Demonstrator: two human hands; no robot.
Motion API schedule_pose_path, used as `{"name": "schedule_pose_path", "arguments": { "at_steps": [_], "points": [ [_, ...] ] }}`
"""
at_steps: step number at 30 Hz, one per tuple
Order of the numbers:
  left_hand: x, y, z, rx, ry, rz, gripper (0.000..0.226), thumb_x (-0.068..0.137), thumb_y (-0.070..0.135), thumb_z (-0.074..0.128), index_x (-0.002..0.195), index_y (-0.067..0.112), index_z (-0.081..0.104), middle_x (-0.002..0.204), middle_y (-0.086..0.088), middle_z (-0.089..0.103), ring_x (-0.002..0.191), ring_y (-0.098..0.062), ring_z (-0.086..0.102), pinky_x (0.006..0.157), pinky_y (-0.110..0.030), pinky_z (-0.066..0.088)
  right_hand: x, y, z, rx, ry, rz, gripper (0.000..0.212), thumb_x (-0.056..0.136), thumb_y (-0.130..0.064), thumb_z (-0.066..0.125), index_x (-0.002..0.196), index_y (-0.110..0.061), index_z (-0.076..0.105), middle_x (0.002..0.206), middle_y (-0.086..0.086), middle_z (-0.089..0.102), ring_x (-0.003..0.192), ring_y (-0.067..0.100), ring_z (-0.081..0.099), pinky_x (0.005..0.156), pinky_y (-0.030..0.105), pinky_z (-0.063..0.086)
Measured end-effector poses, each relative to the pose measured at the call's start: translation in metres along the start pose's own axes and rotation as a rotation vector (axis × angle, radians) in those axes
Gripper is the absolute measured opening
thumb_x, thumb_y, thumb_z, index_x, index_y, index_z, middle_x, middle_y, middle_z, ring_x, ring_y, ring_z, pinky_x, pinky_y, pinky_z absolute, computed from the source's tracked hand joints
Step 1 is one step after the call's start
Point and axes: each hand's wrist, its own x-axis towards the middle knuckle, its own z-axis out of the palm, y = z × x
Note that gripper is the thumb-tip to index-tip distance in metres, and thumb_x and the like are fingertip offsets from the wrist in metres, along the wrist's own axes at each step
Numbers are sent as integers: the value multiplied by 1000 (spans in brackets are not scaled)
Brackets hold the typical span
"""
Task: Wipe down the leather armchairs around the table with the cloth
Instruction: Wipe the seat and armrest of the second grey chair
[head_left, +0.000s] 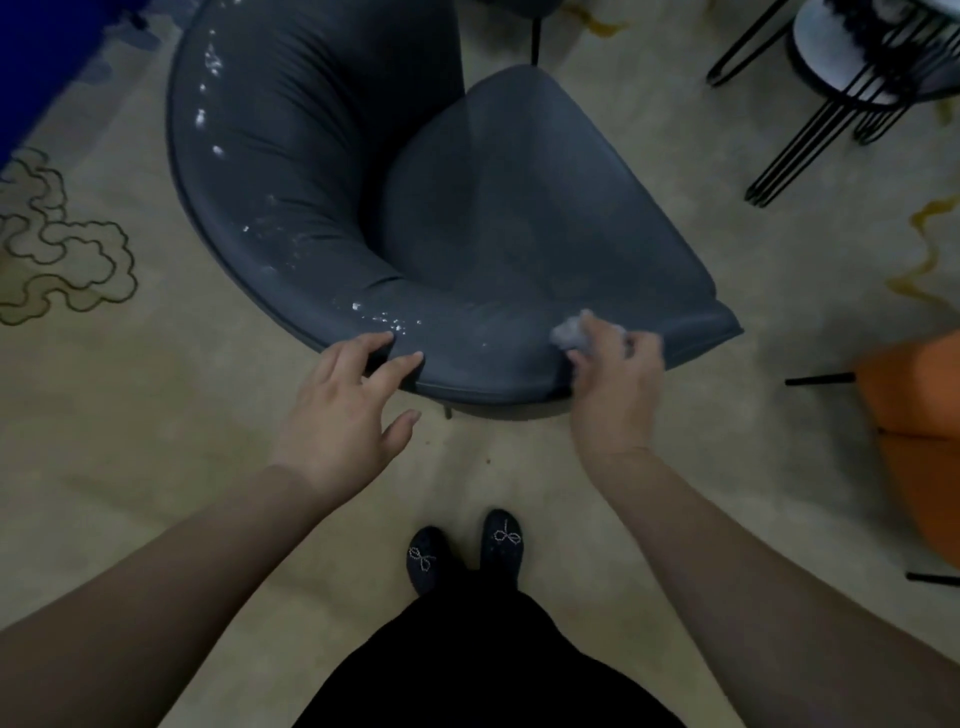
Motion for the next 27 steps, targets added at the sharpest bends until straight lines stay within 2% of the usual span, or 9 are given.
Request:
{"name": "schedule_pose_path", "arguments": {
  "at_steps": [3, 6, 9, 11, 15, 18, 21, 24, 27],
  "points": [
    [1, 1, -1, -18, 11, -32, 57, 77, 31, 73, 130, 21, 56, 131, -10, 47, 118, -29, 44, 98, -44, 44, 1, 1, -3, -35, 58, 20, 41, 84, -8, 64, 124, -18, 60, 106, 21, 48, 91, 37, 50, 80, 48, 47],
    [3, -1, 0, -34, 40, -68, 57, 76, 31, 73, 129, 22, 55, 131, -8, 46, 117, -29, 45, 96, -46, 46, -13, -34, 15, -49, -49, -117, 46, 79, -12, 70, 124, -18, 60, 102, 19, 50, 85, 36, 51, 73, 42, 45],
    [6, -6, 1, -26, 78, -94, 58, 74, 28, 75, 128, 20, 56, 130, -9, 47, 115, -30, 47, 96, -46, 46, -8, -47, 25, -54, -152, -269, 44, 81, -14, 69, 124, -20, 60, 102, 16, 49, 88, 33, 49, 74, 41, 43],
    [7, -12, 0, -13, 102, -116, 59, 73, 28, 75, 128, 19, 56, 129, -9, 48, 114, -29, 47, 96, -44, 45, 13, -37, 21, -106, -143, -221, 41, 85, -18, 64, 125, -22, 59, 107, 16, 48, 93, 35, 48, 79, 42, 42],
    [8, -28, -10, 19, 118, -170, 58, 74, 29, 74, 128, 16, 57, 129, -10, 49, 114, -30, 46, 98, -44, 45, 46, -21, 14, -158, -75, 80, 35, 92, -22, 56, 126, -20, 57, 114, 18, 45, 100, 37, 47, 83, 42, 39],
    [12, -41, -19, 44, 104, -200, 57, 76, 29, 75, 128, 13, 57, 129, -12, 49, 115, -32, 46, 98, -45, 44, 28, -62, 34, -180, -172, 5, 40, 91, -26, 56, 131, -22, 51, 118, 15, 42, 102, 34, 44, 83, 39, 38],
    [18, -56, -27, 62, 69, -174, 58, 76, 29, 75, 129, 12, 56, 129, -11, 50, 116, -30, 45, 99, -43, 42, 7, -105, 60, -26, -236, -71, 45, 92, -26, 57, 135, -23, 46, 117, 11, 40, 101, 27, 42, 83, 36, 37],
    [25, -73, -37, 80, 38, -101, 58, 74, 28, 77, 126, 11, 58, 125, -12, 52, 113, -31, 47, 98, -43, 43, 19, -103, 60, -41, -210, -18, 43, 92, -27, 56, 134, -26, 47, 116, 11, 41, 102, 29, 46, 86, 38, 40],
    [35, -92, -46, 64, 18, -27, 56, 74, 25, 79, 123, 8, 60, 121, -14, 53, 111, -33, 49, 98, -44, 43, 37, -72, 45, -156, -122, 141, 42, 92, -27, 57, 133, -24, 51, 116, 15, 44, 102, 36, 49, 87, 40, 41]
  ]
}}
